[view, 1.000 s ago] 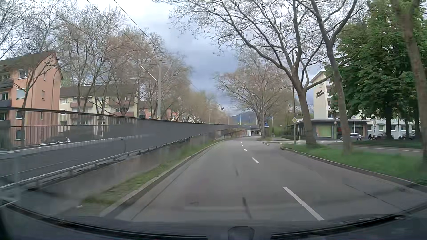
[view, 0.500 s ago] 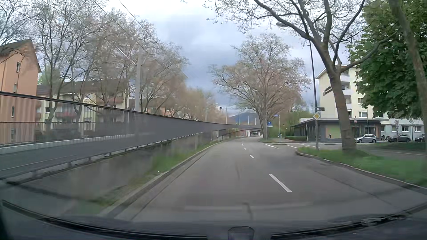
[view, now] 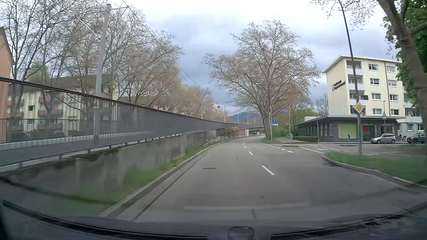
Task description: Follow the waypoints while adhering to traffic rules and regulations
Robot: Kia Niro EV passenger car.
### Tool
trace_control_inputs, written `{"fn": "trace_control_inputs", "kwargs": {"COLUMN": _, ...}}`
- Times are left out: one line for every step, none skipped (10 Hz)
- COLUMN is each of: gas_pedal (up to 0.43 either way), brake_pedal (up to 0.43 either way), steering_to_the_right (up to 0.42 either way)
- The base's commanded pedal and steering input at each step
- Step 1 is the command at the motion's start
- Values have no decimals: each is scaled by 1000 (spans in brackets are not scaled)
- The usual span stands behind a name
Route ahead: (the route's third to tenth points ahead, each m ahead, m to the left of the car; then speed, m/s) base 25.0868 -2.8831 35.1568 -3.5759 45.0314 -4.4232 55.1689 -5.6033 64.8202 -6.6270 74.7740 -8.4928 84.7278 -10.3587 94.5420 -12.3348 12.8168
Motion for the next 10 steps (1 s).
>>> {"fn": "trace_control_inputs", "kwargs": {"gas_pedal": 130, "brake_pedal": 0, "steering_to_the_right": 6}}
{"fn": "trace_control_inputs", "kwargs": {"gas_pedal": 130, "brake_pedal": 0, "steering_to_the_right": 7}}
{"fn": "trace_control_inputs", "kwargs": {"gas_pedal": 130, "brake_pedal": 0, "steering_to_the_right": 7}}
{"fn": "trace_control_inputs", "kwargs": {"gas_pedal": 130, "brake_pedal": 0, "steering_to_the_right": 7}}
{"fn": "trace_control_inputs", "kwargs": {"gas_pedal": 130, "brake_pedal": 0, "steering_to_the_right": 7}}
{"fn": "trace_control_inputs", "kwargs": {"gas_pedal": 130, "brake_pedal": 0, "steering_to_the_right": 8}}
{"fn": "trace_control_inputs", "kwargs": {"gas_pedal": 130, "brake_pedal": 0, "steering_to_the_right": 9}}
{"fn": "trace_control_inputs", "kwargs": {"gas_pedal": 130, "brake_pedal": 0, "steering_to_the_right": 9}}
{"fn": "trace_control_inputs", "kwargs": {"gas_pedal": 138, "brake_pedal": 0, "steering_to_the_right": 9}}
{"fn": "trace_control_inputs", "kwargs": {"gas_pedal": 138, "brake_pedal": 0, "steering_to_the_right": 10}}
